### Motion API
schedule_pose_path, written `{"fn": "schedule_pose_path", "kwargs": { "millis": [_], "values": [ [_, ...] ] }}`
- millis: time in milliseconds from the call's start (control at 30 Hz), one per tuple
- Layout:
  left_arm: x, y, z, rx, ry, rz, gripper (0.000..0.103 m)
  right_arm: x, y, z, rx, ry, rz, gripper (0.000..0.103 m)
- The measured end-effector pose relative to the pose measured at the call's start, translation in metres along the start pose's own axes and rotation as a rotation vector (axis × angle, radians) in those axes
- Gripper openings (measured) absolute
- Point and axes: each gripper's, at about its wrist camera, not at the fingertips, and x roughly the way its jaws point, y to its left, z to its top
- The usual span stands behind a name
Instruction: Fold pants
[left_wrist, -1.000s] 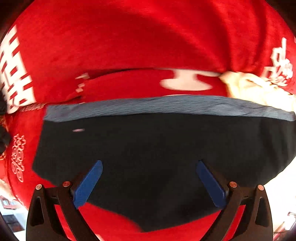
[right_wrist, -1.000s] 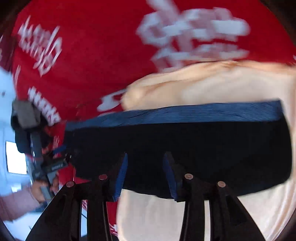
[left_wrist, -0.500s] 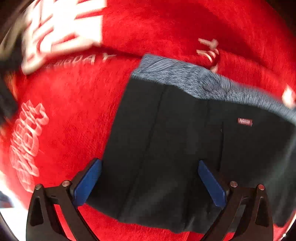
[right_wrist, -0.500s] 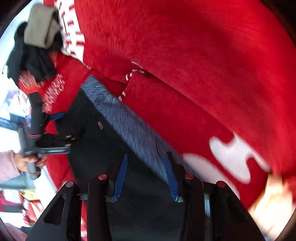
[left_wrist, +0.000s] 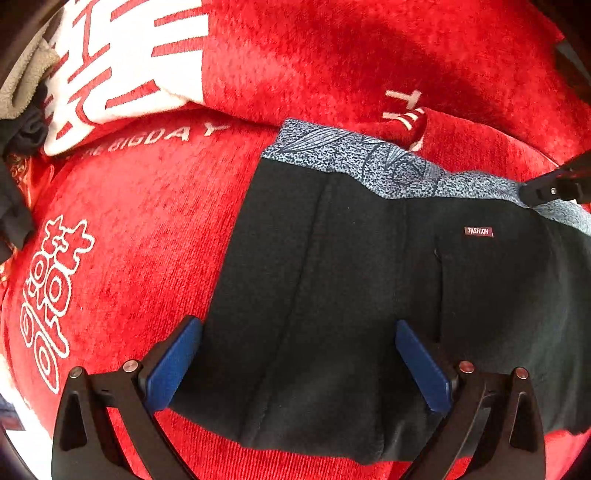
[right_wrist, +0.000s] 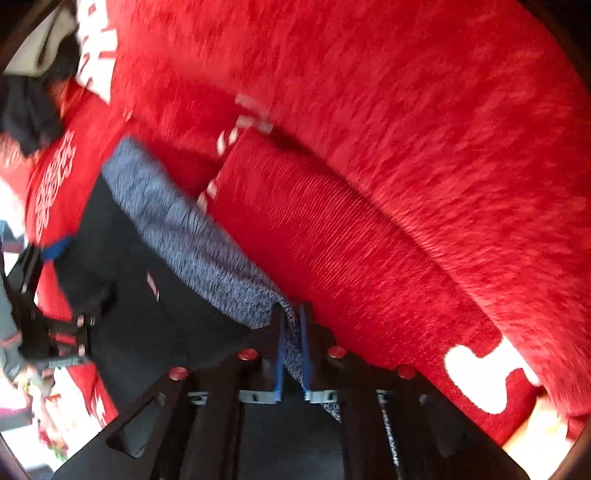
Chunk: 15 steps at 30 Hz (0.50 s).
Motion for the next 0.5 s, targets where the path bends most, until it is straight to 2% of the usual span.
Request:
{"fn": "schedule_pose_path", "kwargs": {
  "millis": [33,67,100,167,267,367,433,467,500],
  "values": [
    [-0.003,0.001,0.003,-0.012,0.022,0.004,0.103,-0.011,-0.001,-0.007,0.018,-0.032,0.005,0.018],
    [-0.01,0.001,0.009,-0.023,0.033,0.014,0.103,-0.02,-0.003,-0.014,0.028,-0.053,0.013,0.026],
    [-0.019,0.001,0.013,-0.027,0.017,0.018,0.103,-0.033,-0.006,-0.024,0.04,-0.076,0.02,0.03],
    [-0.034,-0.004,0.024,-0.022,-0.022,-0.006,0.103,-0.059,-0.017,-0.05,0.089,-0.113,0.025,0.031],
    [-0.03,-0.024,0.042,0.008,-0.031,-0.016,0.103,-0.084,-0.034,-0.098,0.224,-0.133,0.07,0.031],
    [0.01,-0.045,0.05,0.074,0.022,0.074,0.103,-0.076,-0.025,-0.143,0.288,-0.098,0.081,0.031],
    [0.018,-0.037,0.047,0.029,-0.025,0.061,0.103,-0.05,-0.017,-0.17,0.296,-0.007,0.031,0.031],
    [0.019,-0.034,0.049,0.023,-0.009,0.06,0.103,-0.044,-0.018,-0.187,0.334,0.016,0.027,0.03],
    [0.017,-0.033,0.052,0.015,0.016,0.067,0.103,-0.05,-0.021,-0.208,0.406,-0.035,0.086,0.031]
  ]
}}
